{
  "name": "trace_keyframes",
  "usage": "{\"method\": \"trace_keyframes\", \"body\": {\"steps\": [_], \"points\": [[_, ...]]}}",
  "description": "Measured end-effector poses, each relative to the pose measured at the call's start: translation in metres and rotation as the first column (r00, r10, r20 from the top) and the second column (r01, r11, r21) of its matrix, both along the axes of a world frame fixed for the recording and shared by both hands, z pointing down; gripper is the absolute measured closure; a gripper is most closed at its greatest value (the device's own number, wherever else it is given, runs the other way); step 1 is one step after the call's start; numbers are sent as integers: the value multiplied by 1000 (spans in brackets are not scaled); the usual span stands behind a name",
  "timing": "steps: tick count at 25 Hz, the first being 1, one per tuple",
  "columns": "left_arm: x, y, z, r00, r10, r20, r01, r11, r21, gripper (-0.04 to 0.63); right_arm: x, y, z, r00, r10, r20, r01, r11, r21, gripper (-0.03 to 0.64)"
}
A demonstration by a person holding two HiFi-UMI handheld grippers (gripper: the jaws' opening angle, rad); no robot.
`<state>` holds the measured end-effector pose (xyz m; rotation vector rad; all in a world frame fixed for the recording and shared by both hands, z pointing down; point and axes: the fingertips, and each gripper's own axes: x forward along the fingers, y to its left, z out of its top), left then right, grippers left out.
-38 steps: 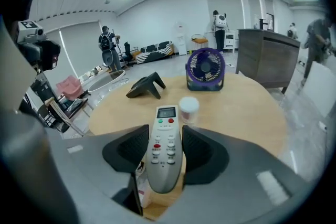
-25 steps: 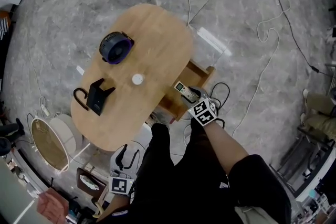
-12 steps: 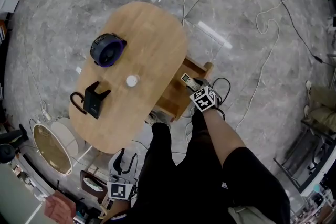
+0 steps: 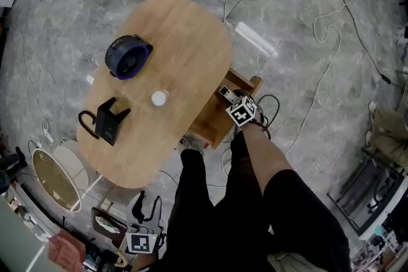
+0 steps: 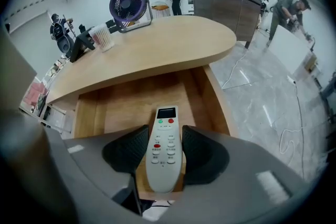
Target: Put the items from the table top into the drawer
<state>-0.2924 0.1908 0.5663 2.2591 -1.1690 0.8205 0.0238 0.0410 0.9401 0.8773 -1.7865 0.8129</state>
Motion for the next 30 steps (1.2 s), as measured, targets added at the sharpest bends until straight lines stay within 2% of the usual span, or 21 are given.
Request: {"method": "trace_keyframes", "body": {"steps": [5, 8, 14, 19, 23, 28, 30], "points": [[-18, 10, 11, 999, -51, 16, 52, 998, -41, 399, 10, -10, 26, 997, -34, -73, 30, 998, -57, 390], [-31, 12, 15, 996, -83, 16, 84, 996, -37, 399, 10, -10, 31, 992, -41, -119, 29, 995, -99, 388], [-37, 19, 20, 993, -116, -4, 116, 993, -32, 399, 8, 0, 43, 973, -122, -194, 86, 980, -181, 383], [-39, 25, 25, 993, -114, -8, 113, 993, -38, 399, 9, 2, 48, 972, -109, -208, 59, 970, -235, 379], [-42, 28, 28, 993, -115, -2, 114, 992, -58, 399, 12, 0, 47, 972, -86, -217, 36, 974, -224, 376], [-43, 26, 34, 994, -105, -18, 103, 993, -55, 399, 3, 1, 45, 980, -72, -188, 33, 979, -202, 257], [-41, 26, 35, 995, -93, -24, 92, 995, -49, 399, 2, -2, 32, 984, -58, -171, 31, 987, -156, 235]]}}
